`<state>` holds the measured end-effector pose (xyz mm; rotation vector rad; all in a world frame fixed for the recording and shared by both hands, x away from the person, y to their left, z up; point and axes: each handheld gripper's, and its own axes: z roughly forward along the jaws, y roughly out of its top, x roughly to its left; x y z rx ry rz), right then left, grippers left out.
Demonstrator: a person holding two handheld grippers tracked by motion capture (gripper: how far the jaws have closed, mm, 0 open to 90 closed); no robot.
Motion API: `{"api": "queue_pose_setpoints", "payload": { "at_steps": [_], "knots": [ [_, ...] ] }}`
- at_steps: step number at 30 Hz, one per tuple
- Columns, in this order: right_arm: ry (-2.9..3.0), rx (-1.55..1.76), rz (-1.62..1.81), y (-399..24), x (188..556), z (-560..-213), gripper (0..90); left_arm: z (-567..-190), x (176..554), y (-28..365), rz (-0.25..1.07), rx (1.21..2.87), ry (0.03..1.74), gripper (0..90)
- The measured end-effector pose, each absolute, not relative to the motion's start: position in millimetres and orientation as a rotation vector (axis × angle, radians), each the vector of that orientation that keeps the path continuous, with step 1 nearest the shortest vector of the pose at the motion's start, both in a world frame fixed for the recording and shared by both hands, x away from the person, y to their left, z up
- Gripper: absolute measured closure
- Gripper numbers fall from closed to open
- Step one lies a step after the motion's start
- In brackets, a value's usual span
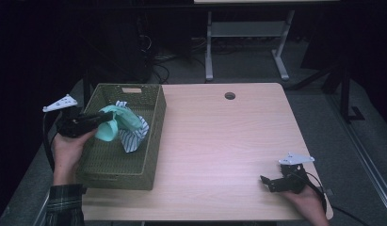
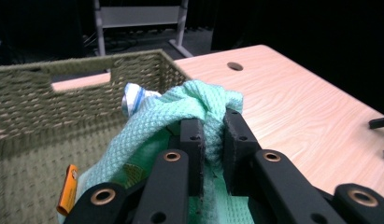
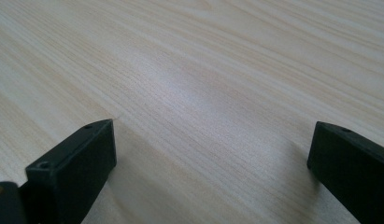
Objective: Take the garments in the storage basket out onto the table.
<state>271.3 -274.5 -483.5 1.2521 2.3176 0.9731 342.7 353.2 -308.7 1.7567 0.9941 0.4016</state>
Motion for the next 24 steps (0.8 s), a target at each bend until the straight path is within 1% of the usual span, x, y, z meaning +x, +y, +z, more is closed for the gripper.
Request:
{"api": "queue_pose_setpoints", "payload": {
  "at_steps": [24],
  "knots": [
    [2.317, 1.254, 0.973, -274, 271, -483, 0.7, -262, 343, 329, 0.347, 1.717, 0.859, 79.9]
  ]
}}
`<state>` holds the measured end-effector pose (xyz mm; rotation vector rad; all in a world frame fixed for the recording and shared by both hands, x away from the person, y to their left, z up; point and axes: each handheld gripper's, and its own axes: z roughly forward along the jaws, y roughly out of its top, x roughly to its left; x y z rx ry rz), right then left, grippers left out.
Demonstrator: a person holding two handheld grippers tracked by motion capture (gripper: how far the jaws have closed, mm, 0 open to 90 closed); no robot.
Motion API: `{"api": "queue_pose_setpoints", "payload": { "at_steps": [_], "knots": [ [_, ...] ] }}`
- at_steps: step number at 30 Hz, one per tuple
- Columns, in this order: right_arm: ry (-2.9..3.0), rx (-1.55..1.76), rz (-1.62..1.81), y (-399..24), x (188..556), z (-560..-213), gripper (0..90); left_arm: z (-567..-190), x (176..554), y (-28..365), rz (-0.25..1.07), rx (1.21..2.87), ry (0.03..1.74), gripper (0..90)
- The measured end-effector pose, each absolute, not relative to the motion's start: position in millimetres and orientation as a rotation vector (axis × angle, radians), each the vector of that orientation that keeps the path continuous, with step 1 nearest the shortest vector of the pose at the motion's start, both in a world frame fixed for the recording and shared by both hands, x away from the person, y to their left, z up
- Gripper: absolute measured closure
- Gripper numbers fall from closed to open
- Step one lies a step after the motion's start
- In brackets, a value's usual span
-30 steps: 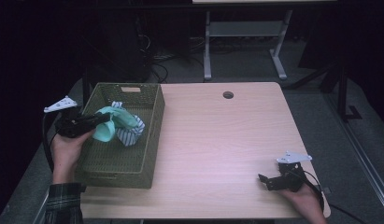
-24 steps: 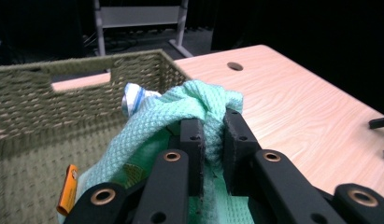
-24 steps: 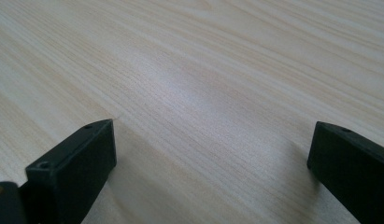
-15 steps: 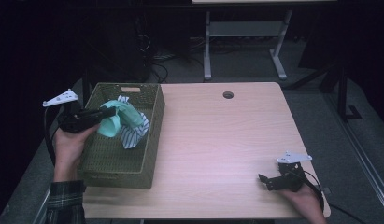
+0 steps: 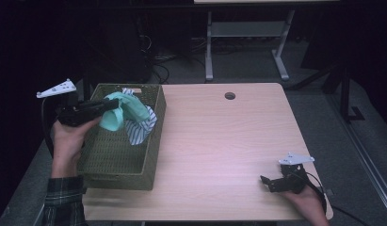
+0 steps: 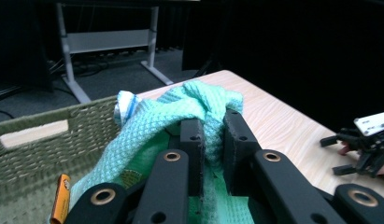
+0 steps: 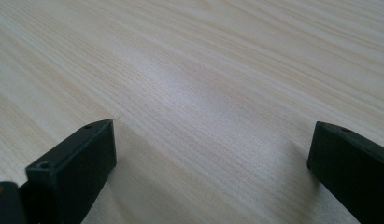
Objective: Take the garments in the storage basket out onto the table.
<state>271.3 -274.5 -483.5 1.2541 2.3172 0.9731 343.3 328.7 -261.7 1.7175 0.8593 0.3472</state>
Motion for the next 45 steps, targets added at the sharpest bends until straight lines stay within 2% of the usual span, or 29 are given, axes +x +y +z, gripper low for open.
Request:
{"api": "queue_pose_setpoints", "payload": {
  "at_steps": [27, 45],
  "knots": [
    [2.317, 1.254, 0.972, -275, 271, -483, 0.6, -223, 346, 270, 0.284, 1.724, 0.684, 79.9],
    [2.316, 1.254, 0.973, -275, 271, -483, 0.7, -230, 345, 215, 0.209, 1.758, 0.583, 79.8]
  ]
}}
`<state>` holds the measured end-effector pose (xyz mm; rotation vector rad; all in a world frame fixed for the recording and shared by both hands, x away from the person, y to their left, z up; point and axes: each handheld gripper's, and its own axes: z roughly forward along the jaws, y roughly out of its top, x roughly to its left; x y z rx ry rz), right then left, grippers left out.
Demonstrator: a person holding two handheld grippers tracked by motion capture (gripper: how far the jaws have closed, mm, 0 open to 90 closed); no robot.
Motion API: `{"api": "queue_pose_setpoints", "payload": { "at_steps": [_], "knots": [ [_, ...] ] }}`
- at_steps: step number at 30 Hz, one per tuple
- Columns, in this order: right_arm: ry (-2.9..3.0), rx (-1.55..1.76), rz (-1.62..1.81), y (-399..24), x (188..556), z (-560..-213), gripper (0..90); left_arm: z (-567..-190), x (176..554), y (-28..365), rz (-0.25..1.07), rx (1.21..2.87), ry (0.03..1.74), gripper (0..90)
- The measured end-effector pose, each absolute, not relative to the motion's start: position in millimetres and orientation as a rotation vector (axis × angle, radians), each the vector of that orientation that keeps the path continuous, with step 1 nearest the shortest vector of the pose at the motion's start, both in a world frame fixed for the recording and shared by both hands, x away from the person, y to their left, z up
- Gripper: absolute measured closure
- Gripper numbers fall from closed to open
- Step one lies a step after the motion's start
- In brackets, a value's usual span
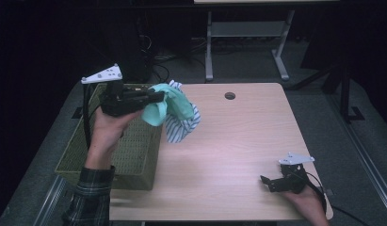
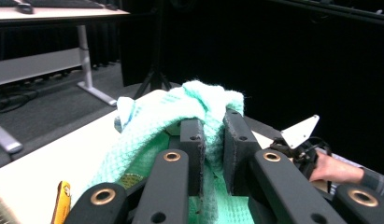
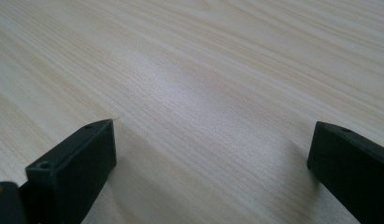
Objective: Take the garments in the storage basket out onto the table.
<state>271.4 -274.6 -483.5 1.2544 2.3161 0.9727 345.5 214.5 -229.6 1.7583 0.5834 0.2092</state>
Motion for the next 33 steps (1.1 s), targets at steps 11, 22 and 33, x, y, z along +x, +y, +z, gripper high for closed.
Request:
{"api": "queue_pose_setpoints", "payload": {
  "at_steps": [11, 22, 33],
  "knots": [
    [2.316, 1.255, 0.973, -275, 271, -483, 0.7, -247, 345, 182, 0.143, 1.775, 0.543, 79.8],
    [2.317, 1.254, 0.972, -275, 271, -484, 0.7, -270, 343, 152, 0.084, 1.796, 0.512, 79.8],
    [2.317, 1.254, 0.972, -275, 271, -483, 0.6, -288, 342, 119, 0.054, 1.849, 0.451, 79.8]
  ]
}}
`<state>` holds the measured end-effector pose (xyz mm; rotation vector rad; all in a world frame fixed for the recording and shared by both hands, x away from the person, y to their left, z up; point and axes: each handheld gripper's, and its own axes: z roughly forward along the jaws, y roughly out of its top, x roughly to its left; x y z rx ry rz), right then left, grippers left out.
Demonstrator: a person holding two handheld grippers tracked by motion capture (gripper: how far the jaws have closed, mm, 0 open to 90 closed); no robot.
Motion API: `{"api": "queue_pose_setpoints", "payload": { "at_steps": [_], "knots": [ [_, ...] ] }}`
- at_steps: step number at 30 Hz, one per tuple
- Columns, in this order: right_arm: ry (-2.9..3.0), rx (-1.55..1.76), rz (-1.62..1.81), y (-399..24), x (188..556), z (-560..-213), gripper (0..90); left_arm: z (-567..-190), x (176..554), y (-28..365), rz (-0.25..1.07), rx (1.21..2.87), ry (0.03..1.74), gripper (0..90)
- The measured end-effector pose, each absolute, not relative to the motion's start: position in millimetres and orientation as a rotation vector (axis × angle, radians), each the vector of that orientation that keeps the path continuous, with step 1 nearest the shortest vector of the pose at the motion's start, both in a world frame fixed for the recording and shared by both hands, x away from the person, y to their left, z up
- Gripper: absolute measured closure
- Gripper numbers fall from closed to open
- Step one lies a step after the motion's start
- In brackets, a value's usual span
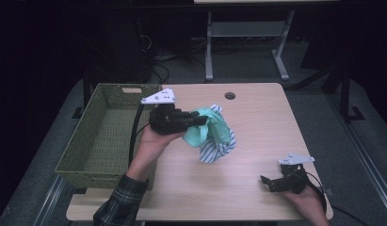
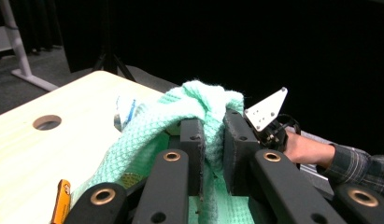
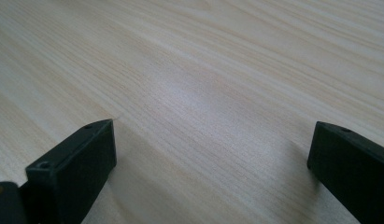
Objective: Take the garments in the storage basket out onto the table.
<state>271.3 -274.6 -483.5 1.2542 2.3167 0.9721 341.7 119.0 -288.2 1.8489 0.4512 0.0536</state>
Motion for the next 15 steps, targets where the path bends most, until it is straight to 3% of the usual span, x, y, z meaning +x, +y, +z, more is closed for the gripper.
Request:
{"api": "queue_pose_setpoints", "payload": {
  "at_steps": [15],
  "knots": [
    [2.316, 1.256, 0.974, -274, 271, -483, 0.6, -315, 340, 81, 0.011, 1.868, 0.373, 79.8]
  ]
}}
